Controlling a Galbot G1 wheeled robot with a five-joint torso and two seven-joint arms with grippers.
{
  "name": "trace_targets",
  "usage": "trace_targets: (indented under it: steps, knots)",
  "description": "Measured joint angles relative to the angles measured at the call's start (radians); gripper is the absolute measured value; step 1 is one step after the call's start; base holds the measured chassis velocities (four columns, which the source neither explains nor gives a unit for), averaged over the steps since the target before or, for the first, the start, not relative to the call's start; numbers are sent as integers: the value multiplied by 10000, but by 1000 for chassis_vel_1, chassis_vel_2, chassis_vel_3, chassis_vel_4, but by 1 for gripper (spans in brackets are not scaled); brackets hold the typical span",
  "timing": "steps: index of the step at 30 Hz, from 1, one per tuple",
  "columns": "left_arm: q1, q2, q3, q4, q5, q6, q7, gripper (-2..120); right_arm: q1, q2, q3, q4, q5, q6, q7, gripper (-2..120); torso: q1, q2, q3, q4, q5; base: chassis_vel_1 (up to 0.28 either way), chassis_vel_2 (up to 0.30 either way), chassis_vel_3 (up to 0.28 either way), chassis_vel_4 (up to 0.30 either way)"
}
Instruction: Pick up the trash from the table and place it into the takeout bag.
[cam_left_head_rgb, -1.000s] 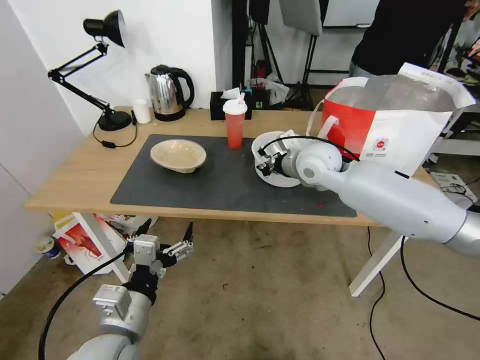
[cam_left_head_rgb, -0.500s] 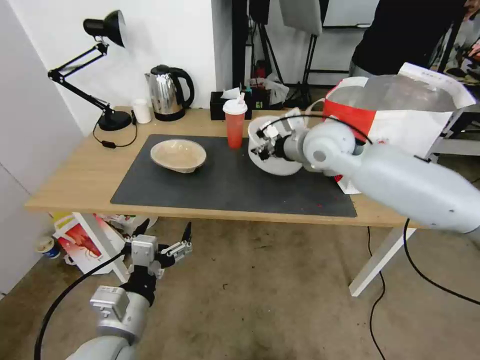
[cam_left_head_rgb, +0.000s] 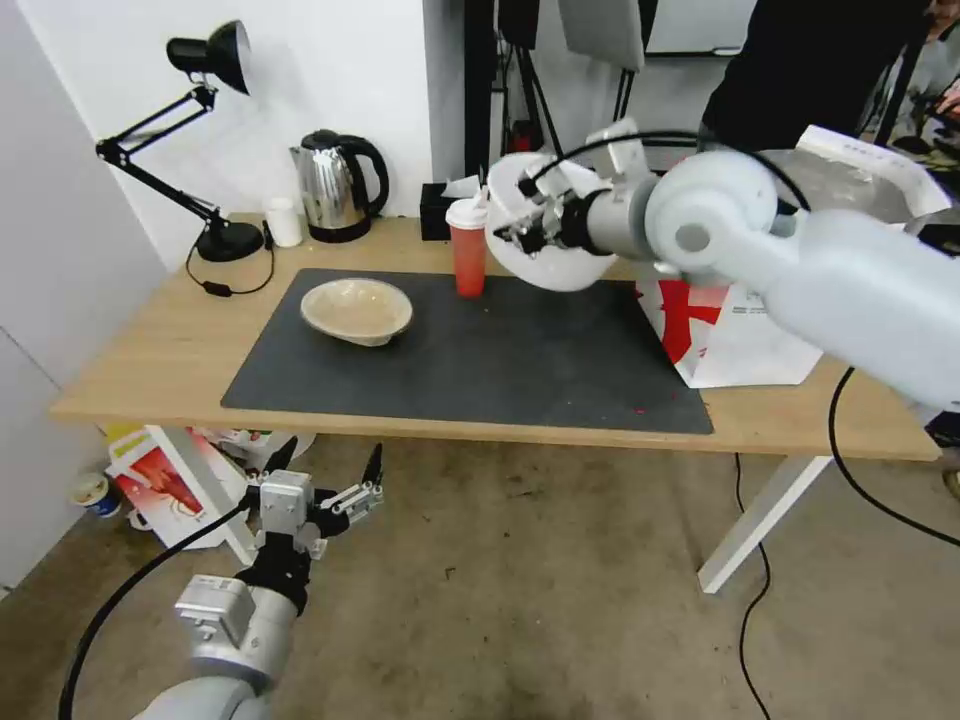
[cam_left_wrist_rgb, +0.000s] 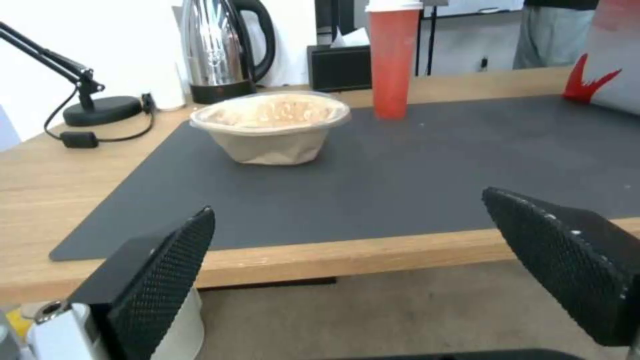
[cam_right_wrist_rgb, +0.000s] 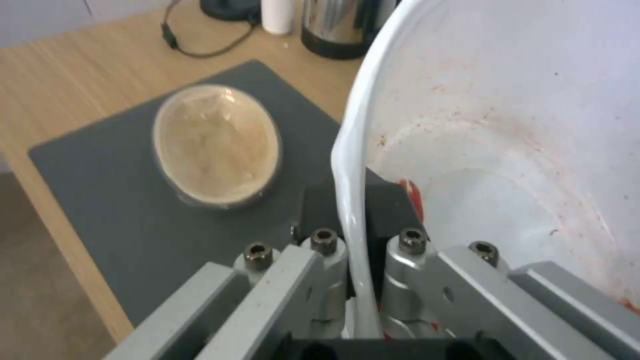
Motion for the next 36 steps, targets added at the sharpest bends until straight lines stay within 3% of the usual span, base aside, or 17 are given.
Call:
trace_targets:
  steps: [36]
  knots:
    - [61,-2,-5,-330,-103,-32,-17,100,2101,2203,-153,-2105,1188,10,-167,0,0,-1,1,1,0,0,0,0,0]
